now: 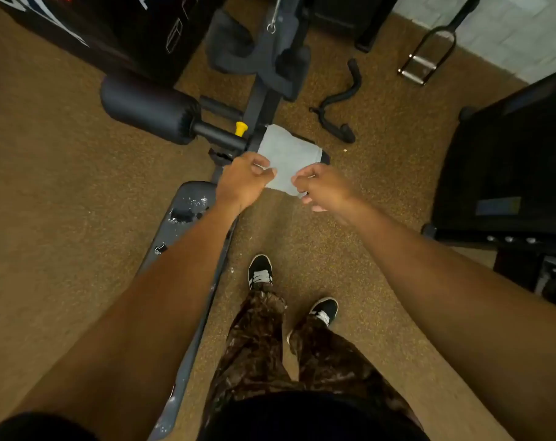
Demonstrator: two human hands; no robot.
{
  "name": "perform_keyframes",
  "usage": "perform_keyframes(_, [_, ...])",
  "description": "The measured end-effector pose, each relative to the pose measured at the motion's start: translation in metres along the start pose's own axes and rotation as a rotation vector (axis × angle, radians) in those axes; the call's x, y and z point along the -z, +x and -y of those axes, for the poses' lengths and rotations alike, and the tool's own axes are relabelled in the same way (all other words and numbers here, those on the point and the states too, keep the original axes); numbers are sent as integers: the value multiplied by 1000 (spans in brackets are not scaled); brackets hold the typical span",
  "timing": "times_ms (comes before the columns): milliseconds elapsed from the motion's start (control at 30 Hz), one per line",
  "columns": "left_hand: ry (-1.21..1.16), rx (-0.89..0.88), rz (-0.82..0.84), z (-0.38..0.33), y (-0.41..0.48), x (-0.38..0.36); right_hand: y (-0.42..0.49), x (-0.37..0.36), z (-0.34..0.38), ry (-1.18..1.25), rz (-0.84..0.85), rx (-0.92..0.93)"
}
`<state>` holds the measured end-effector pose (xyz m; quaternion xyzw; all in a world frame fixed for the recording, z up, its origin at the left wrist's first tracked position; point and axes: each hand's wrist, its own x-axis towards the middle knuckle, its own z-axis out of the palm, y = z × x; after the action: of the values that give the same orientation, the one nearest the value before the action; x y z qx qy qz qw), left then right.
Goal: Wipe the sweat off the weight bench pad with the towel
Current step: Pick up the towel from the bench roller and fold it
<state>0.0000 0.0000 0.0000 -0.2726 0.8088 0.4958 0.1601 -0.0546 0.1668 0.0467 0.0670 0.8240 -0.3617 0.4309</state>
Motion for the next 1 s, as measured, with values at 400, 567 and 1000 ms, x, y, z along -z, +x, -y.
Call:
perform_keyframes(400, [-57,98,-248,10,45,-22,47,-20,-20,127,-251,-94])
perform_keyframes(567, [-7,63,-292,10,42,-21,56,-23,-22,254,-359,-120])
perform_keyframes(1000, [193,2,-433,-11,31,-57,70,-10,-6,-106,-485,-197])
